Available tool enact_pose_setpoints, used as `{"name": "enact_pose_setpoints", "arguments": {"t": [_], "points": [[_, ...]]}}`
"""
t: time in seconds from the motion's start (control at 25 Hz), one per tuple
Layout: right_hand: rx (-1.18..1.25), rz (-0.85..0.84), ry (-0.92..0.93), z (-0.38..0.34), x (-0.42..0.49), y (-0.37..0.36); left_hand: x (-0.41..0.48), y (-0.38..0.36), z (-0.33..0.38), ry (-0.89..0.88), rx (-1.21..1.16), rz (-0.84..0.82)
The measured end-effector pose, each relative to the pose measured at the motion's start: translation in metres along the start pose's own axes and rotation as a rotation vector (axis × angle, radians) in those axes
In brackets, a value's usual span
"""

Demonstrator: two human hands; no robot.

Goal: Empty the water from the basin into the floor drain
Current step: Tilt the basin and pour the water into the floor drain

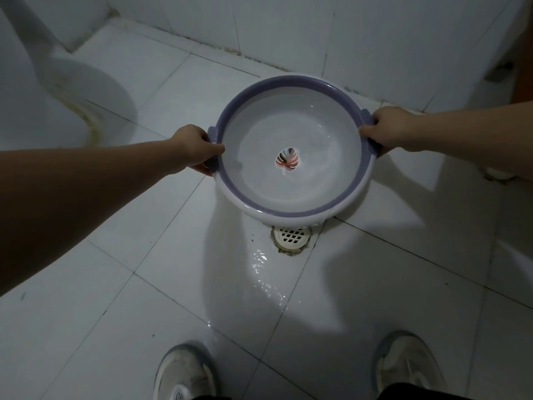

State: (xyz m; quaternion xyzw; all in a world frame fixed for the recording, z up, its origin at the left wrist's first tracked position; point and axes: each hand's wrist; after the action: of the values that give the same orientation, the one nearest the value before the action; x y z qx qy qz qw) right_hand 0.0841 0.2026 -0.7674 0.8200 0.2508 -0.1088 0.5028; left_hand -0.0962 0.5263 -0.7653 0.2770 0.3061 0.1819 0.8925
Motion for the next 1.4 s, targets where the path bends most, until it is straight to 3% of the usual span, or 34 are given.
{"name": "enact_pose_setpoints", "arguments": {"t": [1.4], "points": [[-0.094,-0.020,-0.033,-0.0011,-0.0064,-0.0044,0.0024,-0.0076,-0.0071,0.059,0.043,-0.066]]}}
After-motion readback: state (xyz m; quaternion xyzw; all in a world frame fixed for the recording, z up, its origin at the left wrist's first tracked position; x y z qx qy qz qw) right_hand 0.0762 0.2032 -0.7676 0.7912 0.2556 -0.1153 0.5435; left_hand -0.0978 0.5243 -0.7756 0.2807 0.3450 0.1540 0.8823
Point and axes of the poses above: each hand's wrist, its own x-axis towards the middle knuckle, its own y-axis out of the back of the hand, z = x × y, and after that the axes turned 6 degrees about -x, right-handed
